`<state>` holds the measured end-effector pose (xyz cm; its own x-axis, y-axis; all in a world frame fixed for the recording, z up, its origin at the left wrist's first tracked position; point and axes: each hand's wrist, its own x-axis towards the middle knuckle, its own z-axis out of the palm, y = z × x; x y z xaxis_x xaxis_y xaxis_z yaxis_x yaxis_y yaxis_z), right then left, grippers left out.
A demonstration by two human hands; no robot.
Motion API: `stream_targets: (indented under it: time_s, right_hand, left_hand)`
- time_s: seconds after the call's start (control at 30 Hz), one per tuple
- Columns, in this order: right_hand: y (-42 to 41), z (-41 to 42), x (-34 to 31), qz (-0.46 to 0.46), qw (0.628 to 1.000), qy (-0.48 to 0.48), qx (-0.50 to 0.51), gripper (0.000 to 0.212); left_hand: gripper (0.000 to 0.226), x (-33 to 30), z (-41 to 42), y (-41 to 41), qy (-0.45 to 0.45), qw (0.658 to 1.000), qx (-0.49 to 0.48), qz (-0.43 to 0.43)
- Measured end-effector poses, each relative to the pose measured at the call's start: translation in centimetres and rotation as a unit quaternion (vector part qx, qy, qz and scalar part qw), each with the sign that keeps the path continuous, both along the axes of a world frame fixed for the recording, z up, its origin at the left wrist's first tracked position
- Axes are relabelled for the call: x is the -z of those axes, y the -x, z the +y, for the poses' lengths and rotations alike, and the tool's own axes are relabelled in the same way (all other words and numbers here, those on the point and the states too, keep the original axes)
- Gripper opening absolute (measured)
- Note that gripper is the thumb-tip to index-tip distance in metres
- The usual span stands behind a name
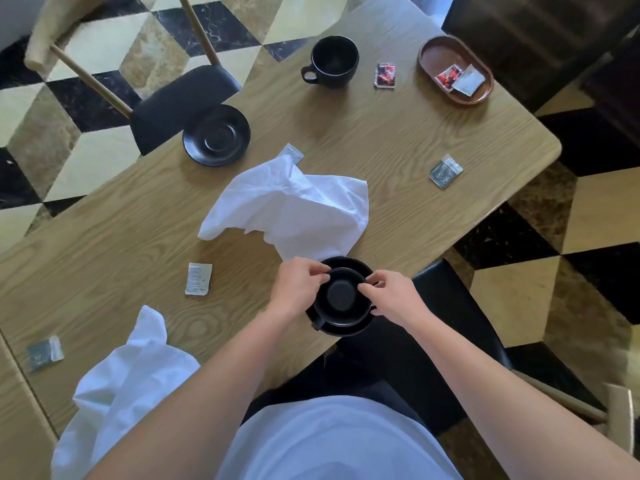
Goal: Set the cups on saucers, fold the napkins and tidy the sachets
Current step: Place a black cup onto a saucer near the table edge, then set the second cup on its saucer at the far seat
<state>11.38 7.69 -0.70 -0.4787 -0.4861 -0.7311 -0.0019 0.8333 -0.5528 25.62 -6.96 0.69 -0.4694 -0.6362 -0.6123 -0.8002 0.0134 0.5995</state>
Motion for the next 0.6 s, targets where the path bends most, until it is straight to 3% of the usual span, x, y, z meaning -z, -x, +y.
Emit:
stream_targets:
  time_s: [0.33,0.5,0.6]
  right_hand:
    - [-0.3,0.2,-0.1,-0.015,1.0,-0.003,0.022,0.026]
    - [0.8,-1.3,-2.3,0.048,0.989,-0.075,-0.116,0.04]
    - [3.3,-5.1,-3.7,0.09,0.985,-0.067,-0.13,0.052]
  left_hand:
    - [0.021,-0.1,-0.2,-0.1,-0.023,0.999,-0.003,0.023]
    - [0.019,-1.5,-2.3,-0.1,-0.065,0.996,0.067,0.005]
    - [0.015,-2.7,-6.7,2.2,-0.106,0.993,-0.011,0.056]
